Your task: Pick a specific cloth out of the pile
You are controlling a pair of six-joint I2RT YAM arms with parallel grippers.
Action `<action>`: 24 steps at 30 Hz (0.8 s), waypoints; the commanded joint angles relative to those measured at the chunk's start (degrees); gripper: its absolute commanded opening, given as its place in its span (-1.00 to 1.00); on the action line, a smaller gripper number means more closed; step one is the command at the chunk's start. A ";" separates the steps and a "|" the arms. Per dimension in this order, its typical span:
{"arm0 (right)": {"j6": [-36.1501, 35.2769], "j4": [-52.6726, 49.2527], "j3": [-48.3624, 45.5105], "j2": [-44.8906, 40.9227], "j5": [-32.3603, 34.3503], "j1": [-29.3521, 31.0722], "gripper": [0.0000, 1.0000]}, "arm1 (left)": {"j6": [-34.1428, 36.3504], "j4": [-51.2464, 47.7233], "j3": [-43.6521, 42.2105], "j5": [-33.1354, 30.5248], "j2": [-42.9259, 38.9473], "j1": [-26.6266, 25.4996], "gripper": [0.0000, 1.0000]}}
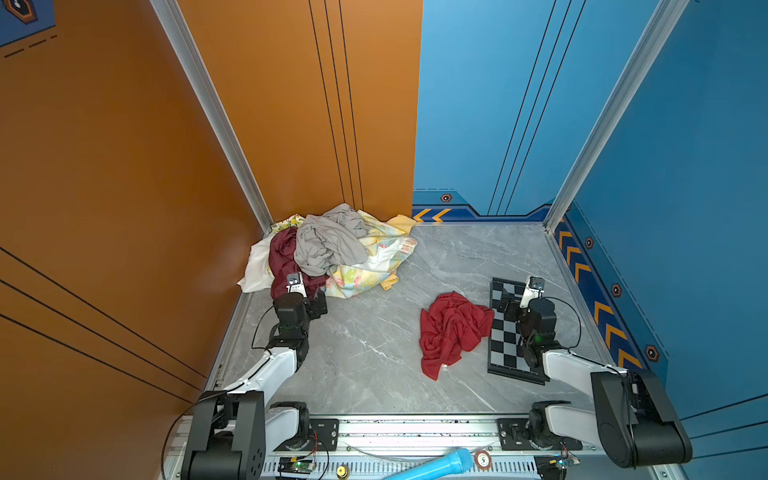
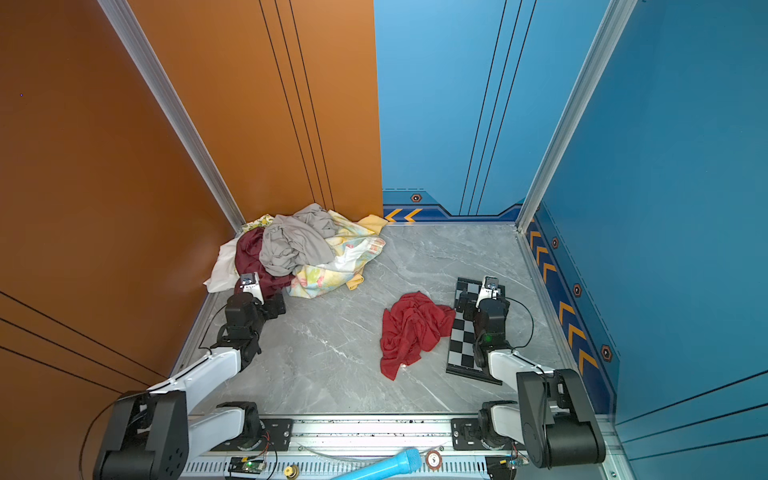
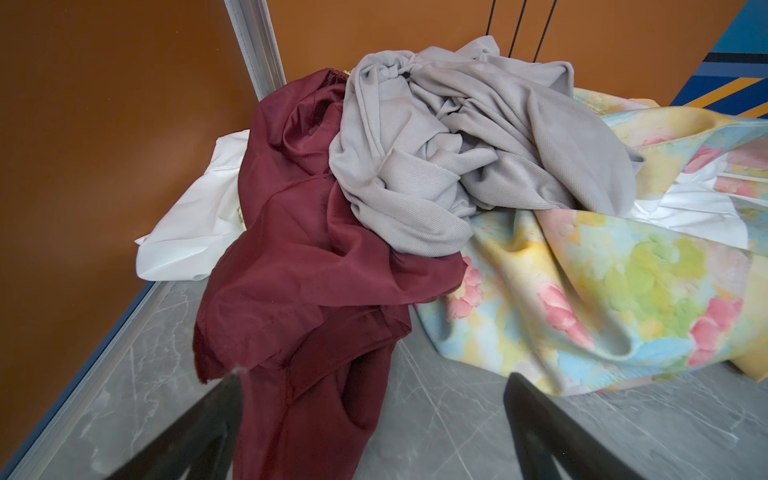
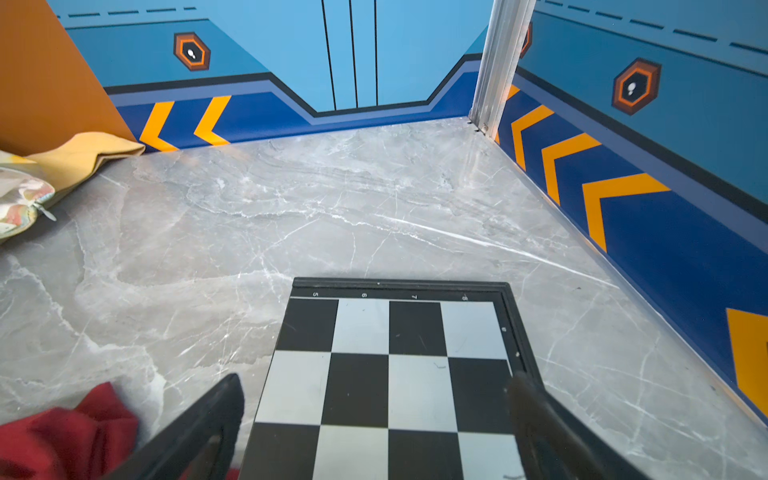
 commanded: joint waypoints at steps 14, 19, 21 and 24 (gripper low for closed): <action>-0.39 3.35 1.81 3.32 -1.67 -1.16 0.99 | 4.02 24.54 0.38 -1.57 21.49 -2.79 0.96; -2.43 11.87 -0.03 7.67 -1.51 -1.07 0.99 | 3.79 24.47 0.70 -2.78 21.82 -2.86 0.96; -2.57 17.83 -0.82 12.43 -2.53 -1.07 0.99 | 3.58 24.19 0.83 -2.55 21.69 -2.66 0.96; -3.61 24.46 -1.47 17.22 -1.94 -0.12 0.99 | 3.57 24.13 0.86 -2.48 21.67 -2.63 0.96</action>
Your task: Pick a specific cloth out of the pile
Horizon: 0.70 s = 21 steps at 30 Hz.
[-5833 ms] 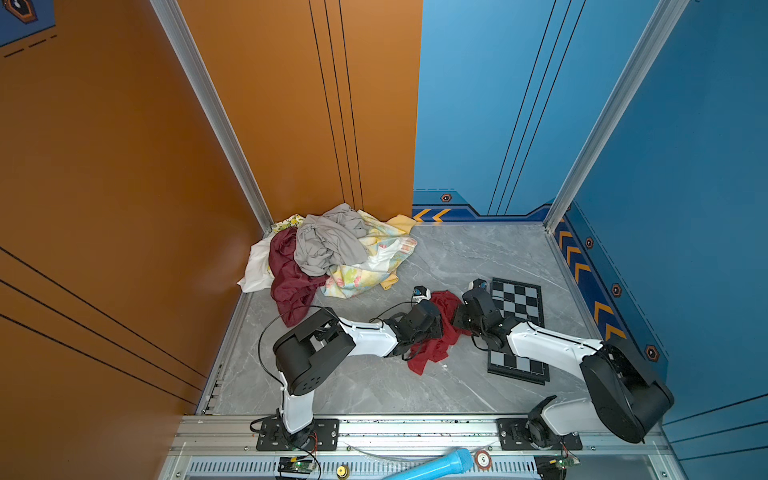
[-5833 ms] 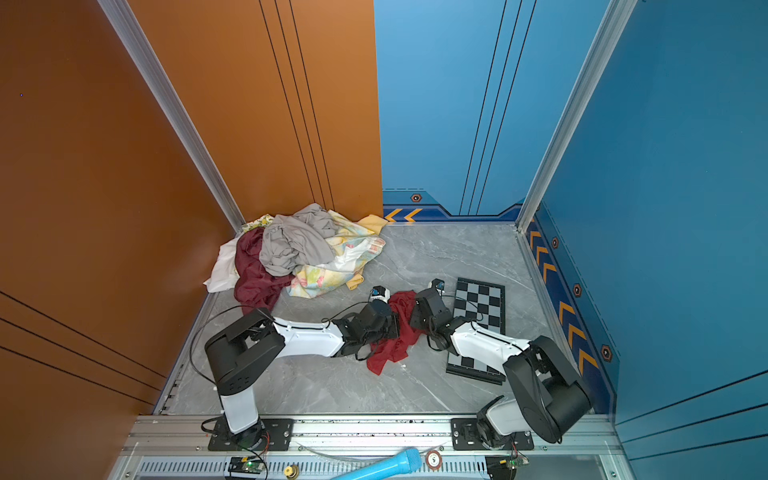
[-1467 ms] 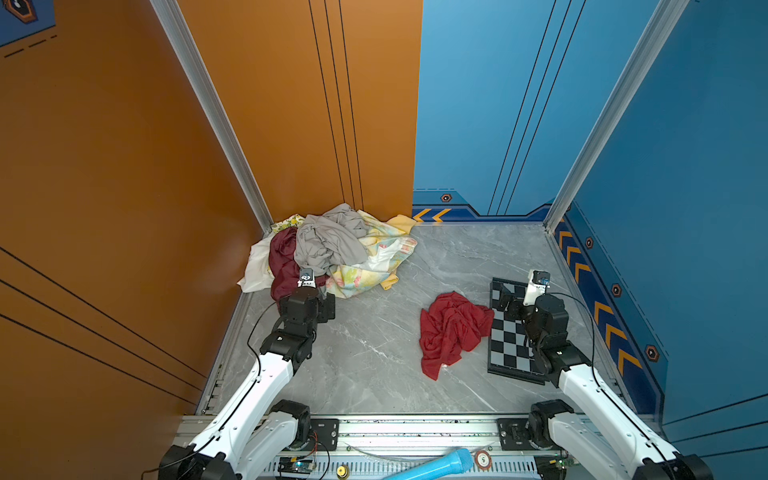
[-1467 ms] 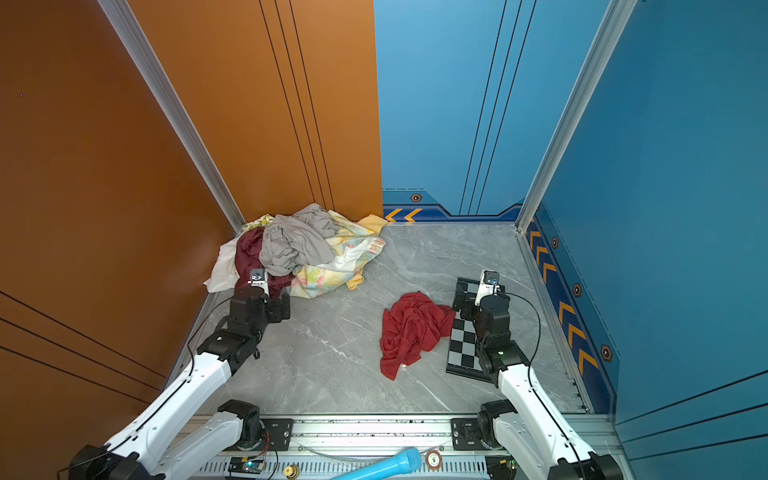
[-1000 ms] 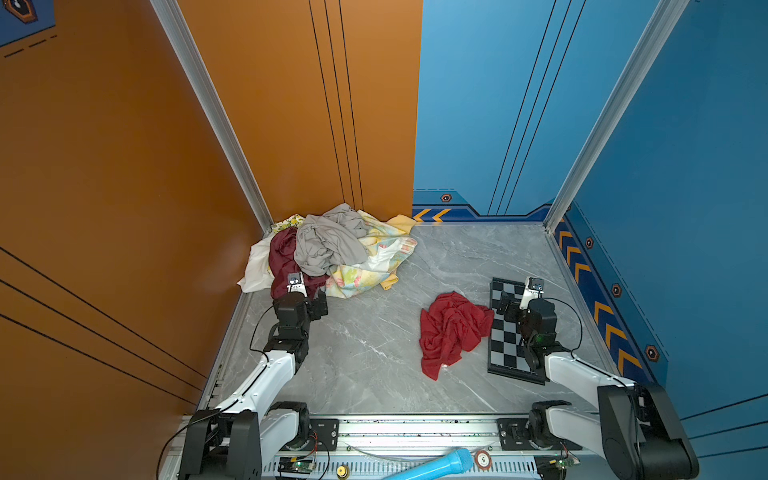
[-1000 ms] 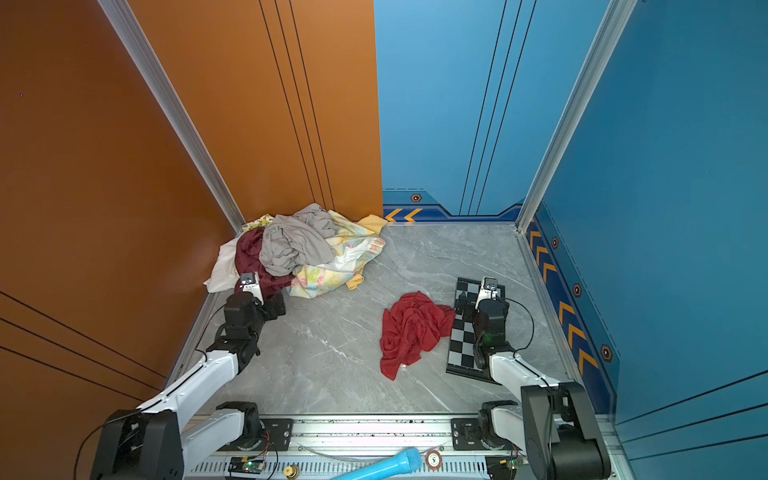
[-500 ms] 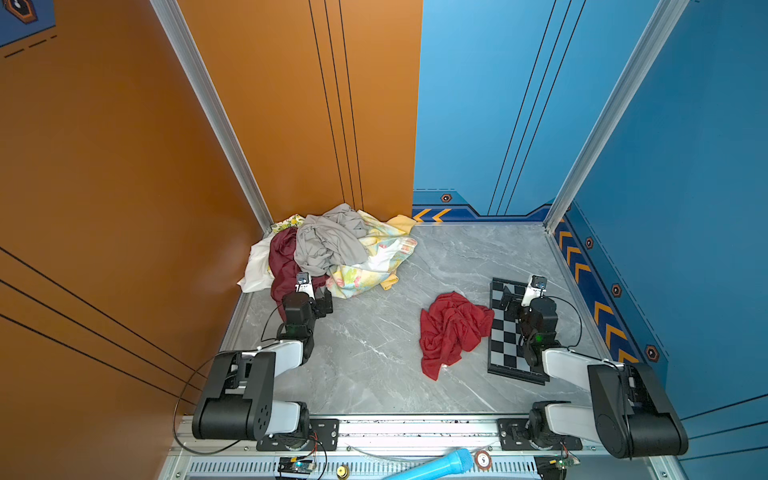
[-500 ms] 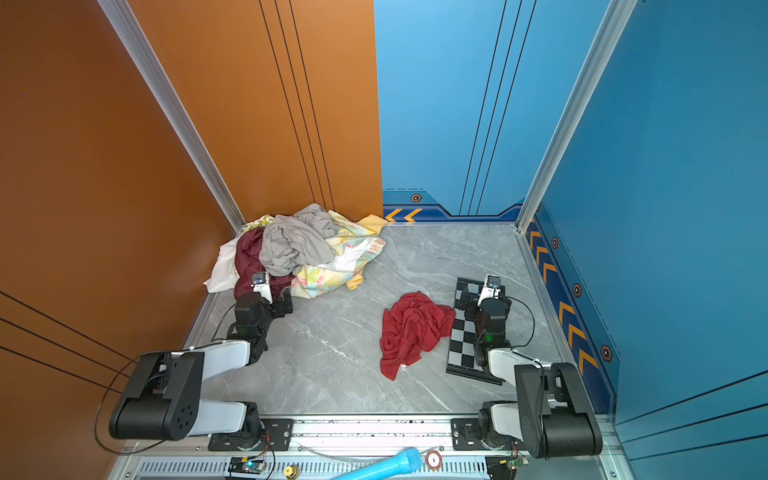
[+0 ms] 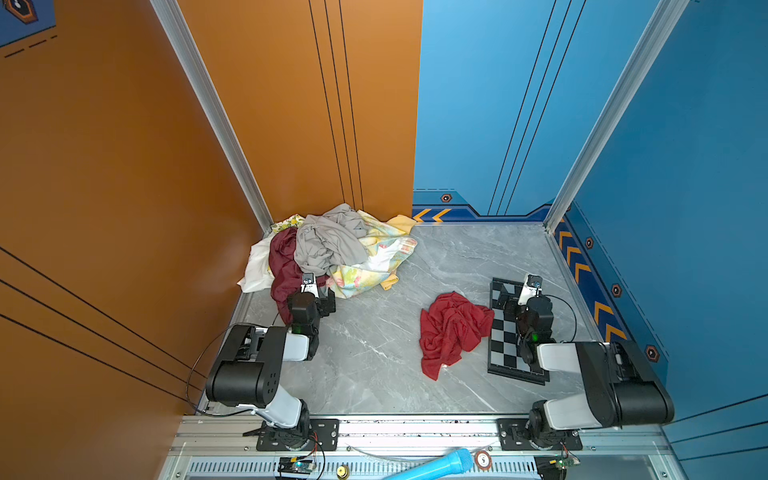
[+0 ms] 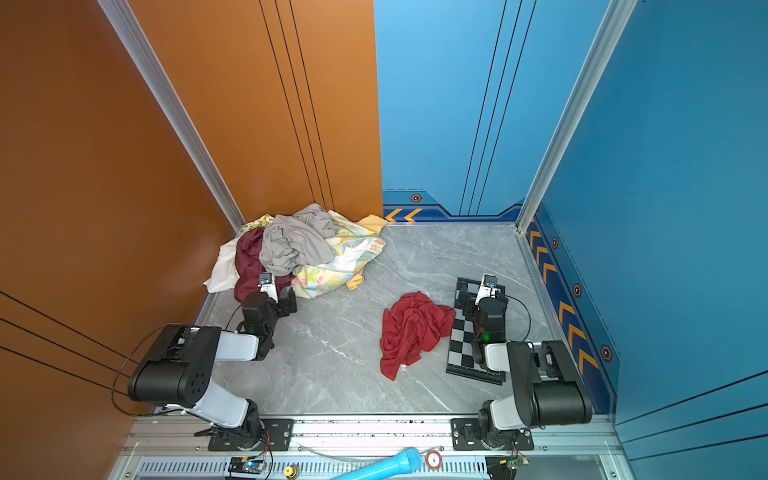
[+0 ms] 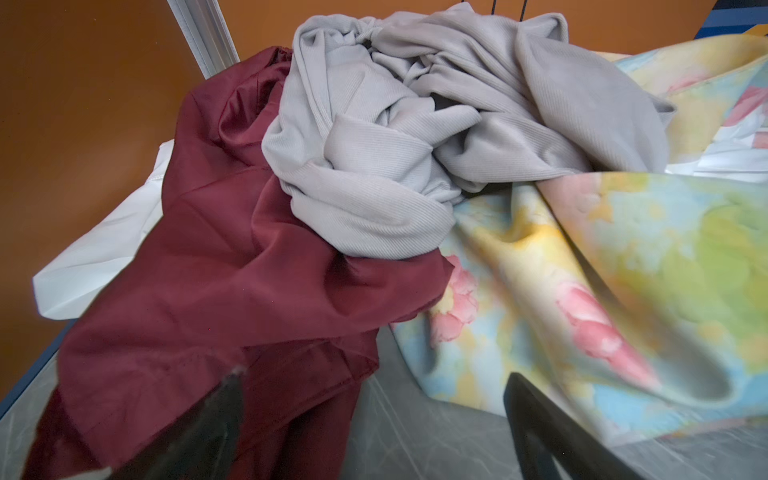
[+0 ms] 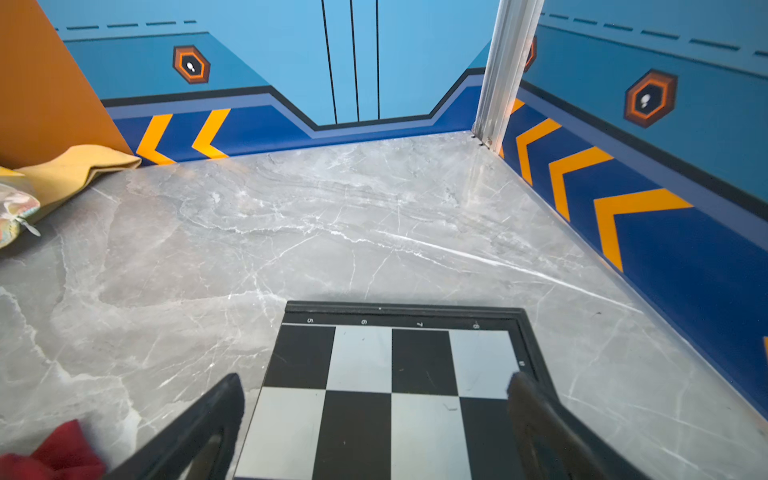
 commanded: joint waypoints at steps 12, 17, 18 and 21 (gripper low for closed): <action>-0.79 -5.84 5.56 1.92 -0.43 -0.35 0.99 | 0.48 0.91 0.87 -1.19 0.19 0.00 0.96; -1.32 -5.82 5.51 1.85 0.11 0.15 0.99 | 0.47 1.00 0.68 -1.24 0.09 0.02 0.96; -1.59 -5.32 5.37 1.95 0.14 0.35 0.99 | 0.42 1.02 0.63 -1.26 0.10 -0.04 0.96; -1.63 -5.49 5.46 1.85 0.07 0.35 0.99 | 0.43 1.01 0.61 -1.21 0.05 -0.11 0.96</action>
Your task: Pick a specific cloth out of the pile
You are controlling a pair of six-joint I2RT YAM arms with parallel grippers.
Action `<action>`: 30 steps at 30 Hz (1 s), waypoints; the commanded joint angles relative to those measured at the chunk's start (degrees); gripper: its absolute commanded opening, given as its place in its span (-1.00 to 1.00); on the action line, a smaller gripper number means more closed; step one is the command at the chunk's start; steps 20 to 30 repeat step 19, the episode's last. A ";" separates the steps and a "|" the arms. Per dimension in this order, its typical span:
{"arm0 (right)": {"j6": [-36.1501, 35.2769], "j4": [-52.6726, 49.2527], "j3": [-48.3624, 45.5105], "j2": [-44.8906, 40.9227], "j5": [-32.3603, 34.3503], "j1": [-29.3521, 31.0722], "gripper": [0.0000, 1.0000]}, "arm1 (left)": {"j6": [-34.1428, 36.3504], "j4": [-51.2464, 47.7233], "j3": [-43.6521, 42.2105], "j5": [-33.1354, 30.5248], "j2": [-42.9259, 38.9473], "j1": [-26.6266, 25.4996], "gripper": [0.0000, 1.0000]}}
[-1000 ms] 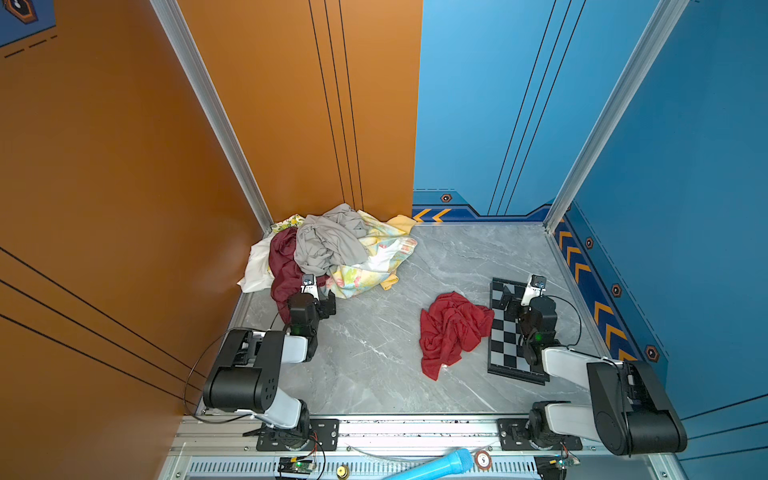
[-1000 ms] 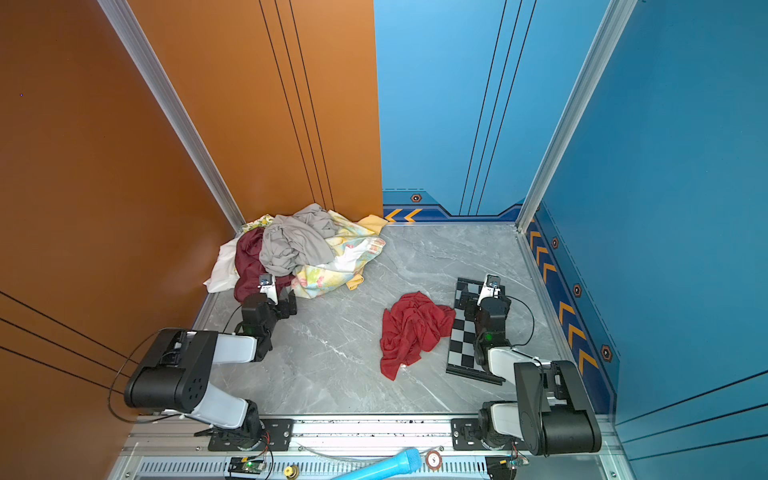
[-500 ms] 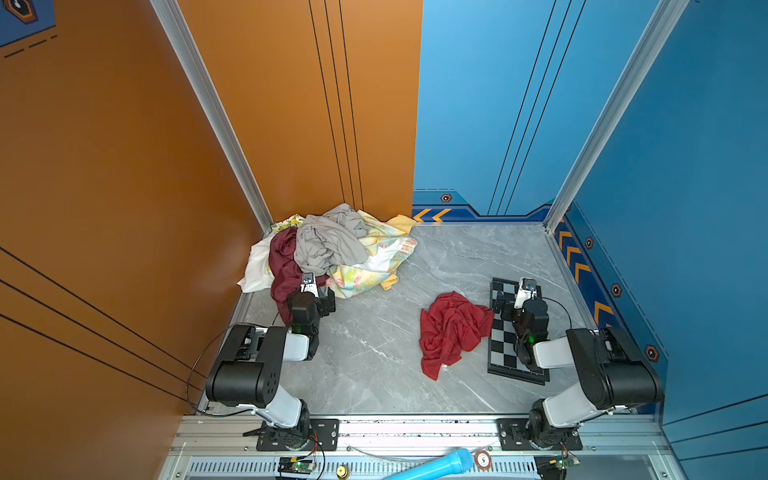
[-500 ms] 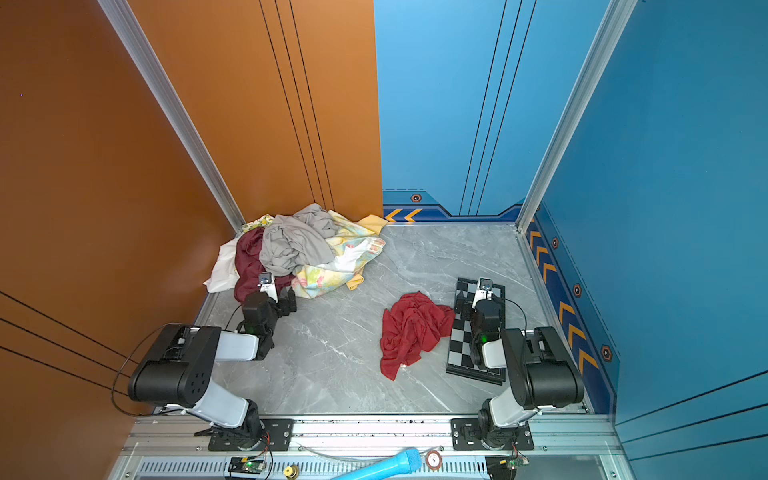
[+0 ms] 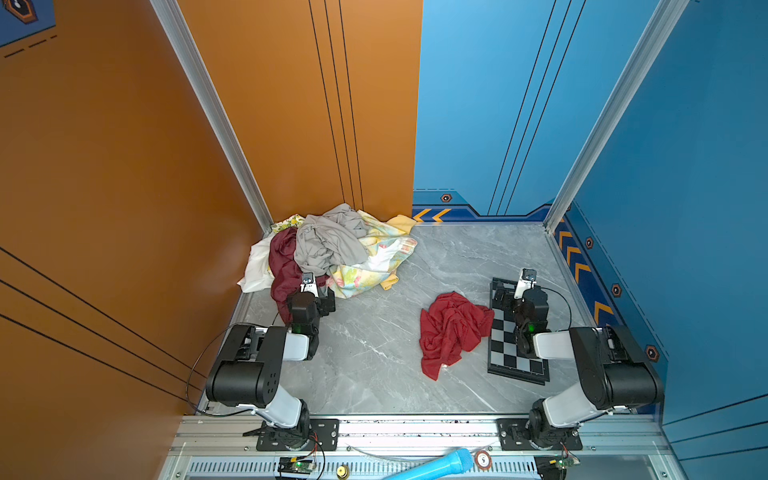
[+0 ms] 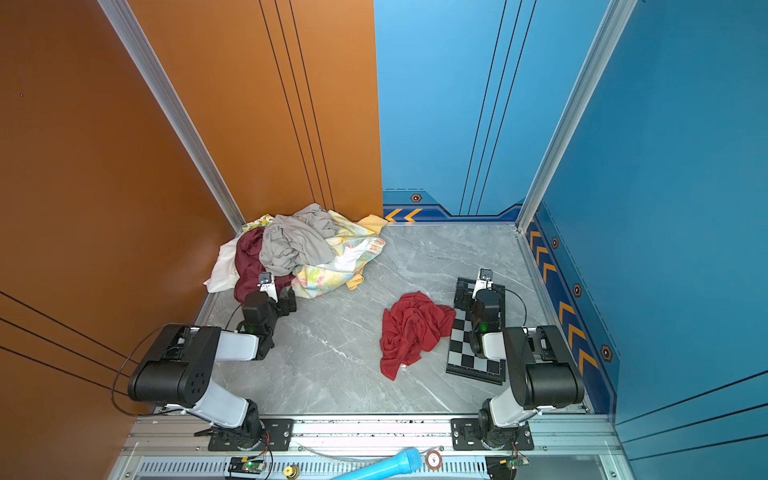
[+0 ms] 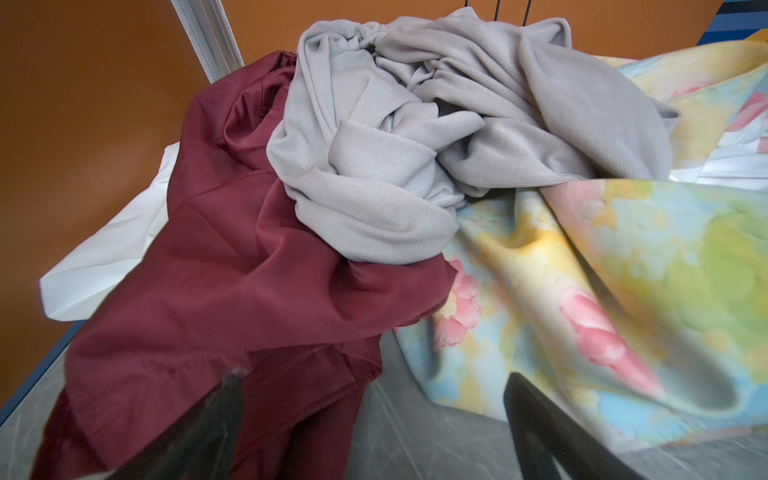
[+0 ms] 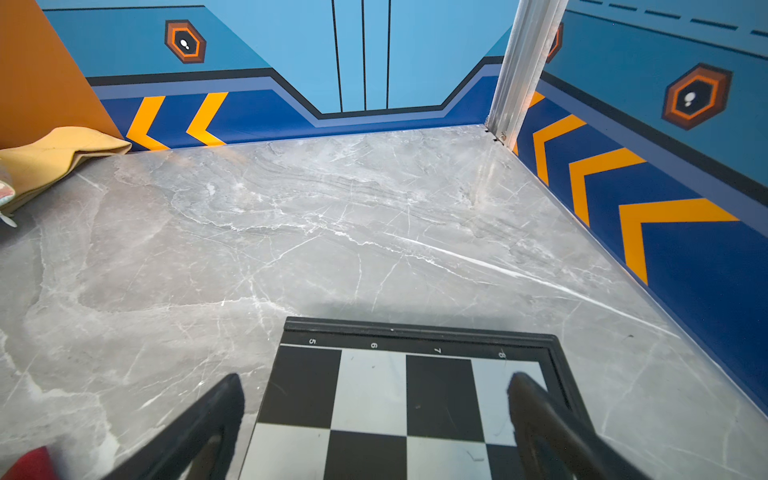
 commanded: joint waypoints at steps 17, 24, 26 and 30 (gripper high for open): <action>-0.43 -1.79 0.23 -0.15 -1.74 -0.74 0.99 | 0.54 0.95 0.54 -0.92 0.09 -0.09 0.96; -0.51 -1.48 0.05 -0.17 -1.33 -0.40 0.99 | 0.52 0.95 0.53 -0.95 0.13 -0.08 0.96; -0.51 -1.48 0.05 -0.17 -1.33 -0.40 0.99 | 0.52 0.95 0.53 -0.95 0.13 -0.08 0.96; -0.51 -1.48 0.05 -0.17 -1.33 -0.40 0.99 | 0.52 0.95 0.53 -0.95 0.13 -0.08 0.96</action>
